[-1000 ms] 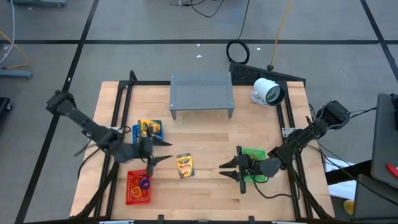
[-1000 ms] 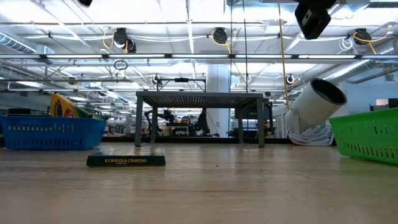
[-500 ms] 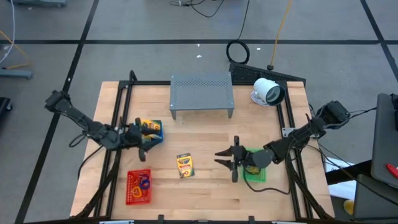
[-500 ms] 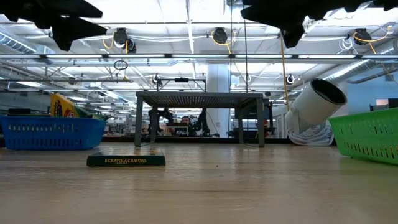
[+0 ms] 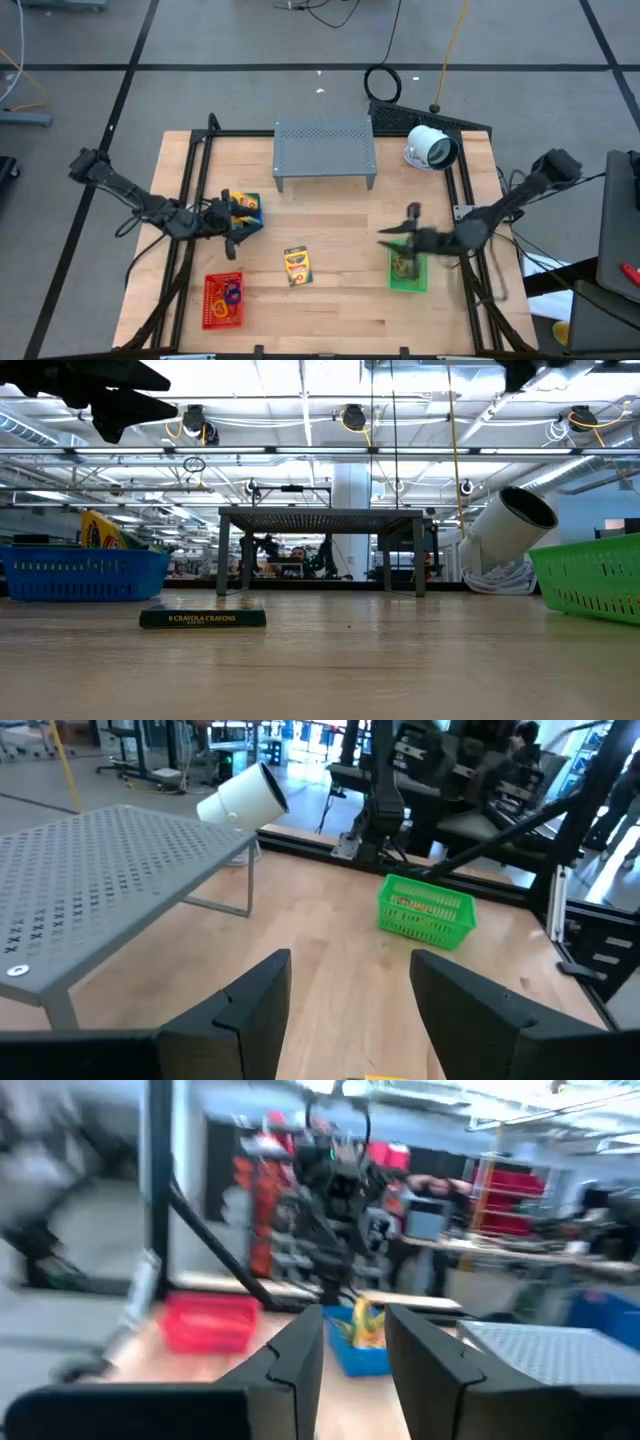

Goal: Pick & Place Office Desk Supplies
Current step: Put the yellow crayon box into the blue bin

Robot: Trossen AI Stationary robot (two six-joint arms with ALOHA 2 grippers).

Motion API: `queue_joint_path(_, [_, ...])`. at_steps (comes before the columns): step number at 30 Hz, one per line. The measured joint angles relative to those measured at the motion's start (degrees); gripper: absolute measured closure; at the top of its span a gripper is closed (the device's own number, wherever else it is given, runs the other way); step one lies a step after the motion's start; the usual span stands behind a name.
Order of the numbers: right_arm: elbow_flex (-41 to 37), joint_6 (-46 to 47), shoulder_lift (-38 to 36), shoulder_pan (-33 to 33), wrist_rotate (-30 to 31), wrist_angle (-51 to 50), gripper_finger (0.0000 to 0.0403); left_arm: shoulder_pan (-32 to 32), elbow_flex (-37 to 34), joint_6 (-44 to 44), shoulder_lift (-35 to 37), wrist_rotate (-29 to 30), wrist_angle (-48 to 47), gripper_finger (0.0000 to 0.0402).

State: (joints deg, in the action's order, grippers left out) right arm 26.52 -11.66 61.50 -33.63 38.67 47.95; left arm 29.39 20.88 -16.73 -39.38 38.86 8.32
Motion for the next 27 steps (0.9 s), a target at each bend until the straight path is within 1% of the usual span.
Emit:
queue_joint_path(3, [-6.8, 5.5, -12.1, 1.1, -6.1, -2.2, 0.031, -0.6, 0.0, -0.5, 0.0, -0.3, 0.0, 0.0188])
queue_joint_path(6, [-11.8, 10.5, -22.7, 3.8, -12.1, -9.7, 0.0323, -1.1, 0.0, -2.1, 0.0, -0.2, 0.3, 0.0188])
queue_joint_path(8, [-14.4, 10.9, -29.4, 5.5, -16.0, -13.8, 0.0329, -1.3, 0.0, -3.8, 0.0, -0.3, 0.5, 0.0188])
queue_joint_path(10, [-16.1, 10.7, -35.7, 7.2, -18.4, -16.6, 0.0334, -1.3, 0.0, -5.2, 0.0, -0.7, 0.6, 0.0188])
queue_joint_path(14, [-18.2, 10.7, -48.0, 9.8, -23.9, -25.8, 0.0337, -1.3, 0.0, -7.3, -2.5, -0.9, 2.2, 0.0188])
queue_joint_path(16, [-18.9, 11.4, -52.9, 10.4, -24.4, -28.5, 0.0337, -1.3, 0.0, -7.4, -4.9, -1.4, 5.1, 0.0188])
queue_joint_path(19, [-20.0, 11.3, -58.2, 10.4, -23.6, -29.0, 0.0337, -1.4, 0.0, -7.2, -9.3, -1.5, 10.5, 0.0188])
queue_joint_path(22, [-20.6, 11.5, -61.0, 10.4, -23.8, -28.9, 0.0337, -1.7, 0.5, -7.9, -13.2, -1.6, 15.7, 0.0188])
queue_joint_path(24, [-20.8, 12.4, -60.8, 10.4, -23.8, -28.1, 0.0337, -2.1, 2.5, -8.8, -15.4, -2.2, 15.3, 0.0188])
queue_joint_path(27, [-21.3, 12.5, -59.8, 10.4, -23.8, -28.1, 0.0337, -2.7, 7.7, -8.9, -18.5, -4.0, 10.8, 0.0188])
